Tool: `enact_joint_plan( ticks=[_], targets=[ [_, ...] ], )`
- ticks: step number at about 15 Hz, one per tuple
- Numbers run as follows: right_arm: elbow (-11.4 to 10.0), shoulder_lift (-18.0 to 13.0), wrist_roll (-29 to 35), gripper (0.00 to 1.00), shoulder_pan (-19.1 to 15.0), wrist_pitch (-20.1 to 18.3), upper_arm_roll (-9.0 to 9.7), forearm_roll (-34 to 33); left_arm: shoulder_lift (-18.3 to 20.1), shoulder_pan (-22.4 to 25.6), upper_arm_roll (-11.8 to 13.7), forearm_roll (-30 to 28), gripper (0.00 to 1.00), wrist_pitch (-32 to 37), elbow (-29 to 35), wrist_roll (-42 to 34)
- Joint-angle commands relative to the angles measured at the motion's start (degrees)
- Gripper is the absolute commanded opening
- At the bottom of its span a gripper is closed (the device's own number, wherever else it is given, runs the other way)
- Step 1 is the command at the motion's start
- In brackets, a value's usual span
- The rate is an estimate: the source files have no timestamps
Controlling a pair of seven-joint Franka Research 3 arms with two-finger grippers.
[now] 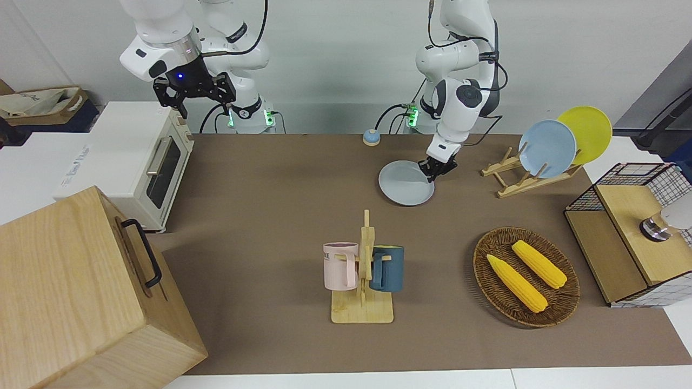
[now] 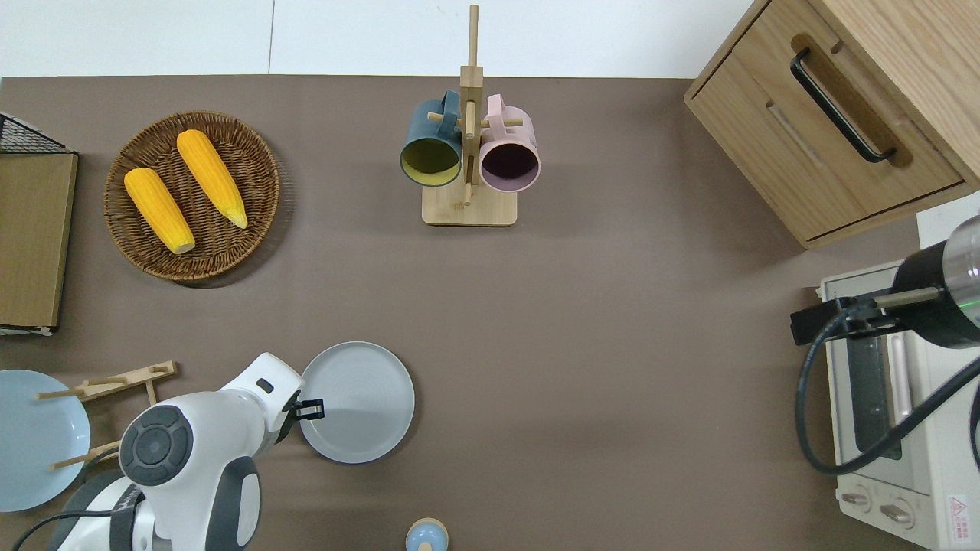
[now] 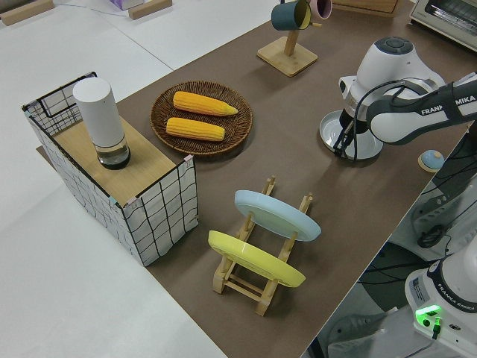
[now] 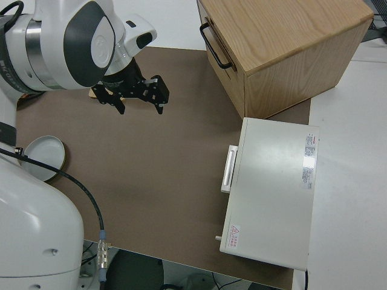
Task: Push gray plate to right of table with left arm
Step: 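Push the gray plate with the left gripper toward the toaster oven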
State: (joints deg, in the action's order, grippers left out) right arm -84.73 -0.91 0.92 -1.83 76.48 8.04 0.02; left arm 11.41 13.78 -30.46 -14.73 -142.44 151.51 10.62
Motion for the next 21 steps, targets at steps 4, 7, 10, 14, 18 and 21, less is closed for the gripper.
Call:
enact_joint_plan(
  ticks=[4,7,10,14,18,21],
  targets=[
    [0.53,-0.14,0.66,0.983,-1.07,-0.89,0.92,0.25,-6.92,-3.59,-6.01,-0.91,0.00,-1.61,-4.11,12.04],
    [0.53,-0.14,0.75,0.983,-1.07,-0.89,0.92,0.25,-8.41,-3.59,-9.44,-0.48,0.00,-1.61,-5.96,17.22],
    [0.53,-0.14,0.75,0.983,-1.07,-0.89,0.92,0.25,-10.00,-3.59,-11.99,-0.12,0.00,-1.61,-7.72,21.36],
    [0.53,-0.14,0.66,0.983,-1.15,-0.89,0.92,0.25,-10.35,-5.95,-12.87,2.85,0.00,-1.61,-9.21,28.47],
    [0.53,-0.14,0.66,0.983,-1.07,-0.89,0.92,0.25,-14.65,-9.03,-12.87,10.75,0.00,-1.53,-12.54,39.45],
    [0.53,-0.14,0.75,0.983,-1.07,-0.89,0.92,0.25,-20.27,-10.96,-12.87,17.27,0.00,-1.44,-16.76,48.16]
  ],
)
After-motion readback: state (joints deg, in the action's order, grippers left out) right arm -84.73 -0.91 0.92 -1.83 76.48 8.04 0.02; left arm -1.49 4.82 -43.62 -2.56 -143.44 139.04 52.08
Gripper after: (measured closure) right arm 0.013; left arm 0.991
